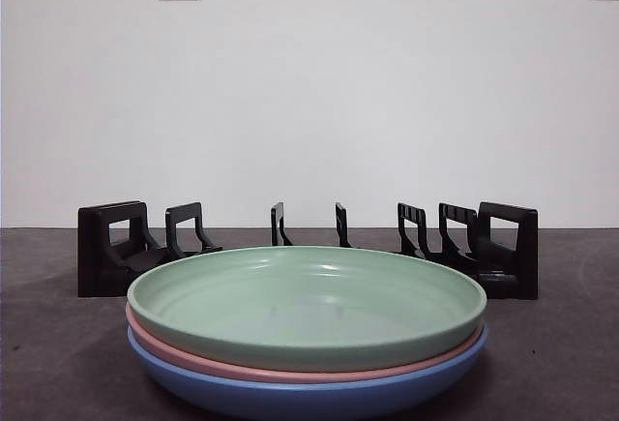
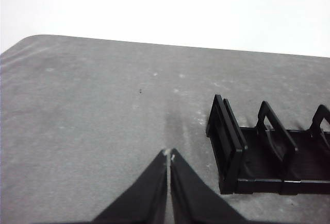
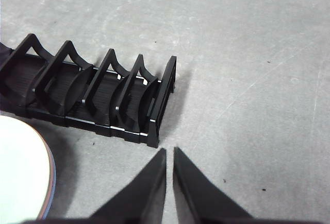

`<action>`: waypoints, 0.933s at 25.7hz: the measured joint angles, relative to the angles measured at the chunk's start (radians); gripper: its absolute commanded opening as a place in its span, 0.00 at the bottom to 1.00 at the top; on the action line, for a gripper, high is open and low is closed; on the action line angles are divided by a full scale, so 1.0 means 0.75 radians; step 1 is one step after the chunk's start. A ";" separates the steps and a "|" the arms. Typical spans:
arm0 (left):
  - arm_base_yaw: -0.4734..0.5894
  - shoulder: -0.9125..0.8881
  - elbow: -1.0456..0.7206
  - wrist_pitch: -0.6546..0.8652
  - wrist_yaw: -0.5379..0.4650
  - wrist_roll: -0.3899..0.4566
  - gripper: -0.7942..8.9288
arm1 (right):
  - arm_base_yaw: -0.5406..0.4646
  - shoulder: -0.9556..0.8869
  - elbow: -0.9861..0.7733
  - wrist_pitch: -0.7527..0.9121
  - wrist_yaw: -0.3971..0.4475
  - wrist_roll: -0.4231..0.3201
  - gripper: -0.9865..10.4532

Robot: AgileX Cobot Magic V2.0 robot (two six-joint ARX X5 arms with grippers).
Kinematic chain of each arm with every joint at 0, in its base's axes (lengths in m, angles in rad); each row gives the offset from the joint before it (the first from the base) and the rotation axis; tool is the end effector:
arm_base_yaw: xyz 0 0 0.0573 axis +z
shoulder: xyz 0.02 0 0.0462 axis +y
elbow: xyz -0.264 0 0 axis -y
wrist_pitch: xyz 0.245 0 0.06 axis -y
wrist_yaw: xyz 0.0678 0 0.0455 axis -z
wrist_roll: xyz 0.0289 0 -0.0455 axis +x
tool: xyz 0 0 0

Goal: Place the plate

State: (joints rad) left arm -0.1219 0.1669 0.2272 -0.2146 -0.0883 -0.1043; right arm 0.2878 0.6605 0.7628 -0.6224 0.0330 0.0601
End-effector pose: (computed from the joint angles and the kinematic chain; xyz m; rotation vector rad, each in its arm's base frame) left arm 0.0956 -0.0091 0.2072 -0.0879 0.1550 -0.0255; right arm 0.1278 0.0368 0.3021 -0.0248 0.5219 0.2334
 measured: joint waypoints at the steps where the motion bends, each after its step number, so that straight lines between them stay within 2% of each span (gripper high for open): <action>1: 0.020 -0.017 -0.034 0.028 0.025 0.002 0.09 | 0.000 0.000 0.000 0.000 0.000 0.000 0.10; 11: 0.185 -0.218 -0.260 0.078 0.127 0.011 0.09 | 0.000 0.000 0.000 -0.001 0.000 0.000 0.10; 24: 0.189 -0.218 -0.260 0.053 0.151 0.010 0.09 | 0.000 0.000 0.000 0.008 0.000 0.000 0.10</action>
State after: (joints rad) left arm 0.0196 0.0036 0.0322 -0.1749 0.0250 -0.0967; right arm 0.2878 0.6605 0.7628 -0.6163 0.0330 0.0601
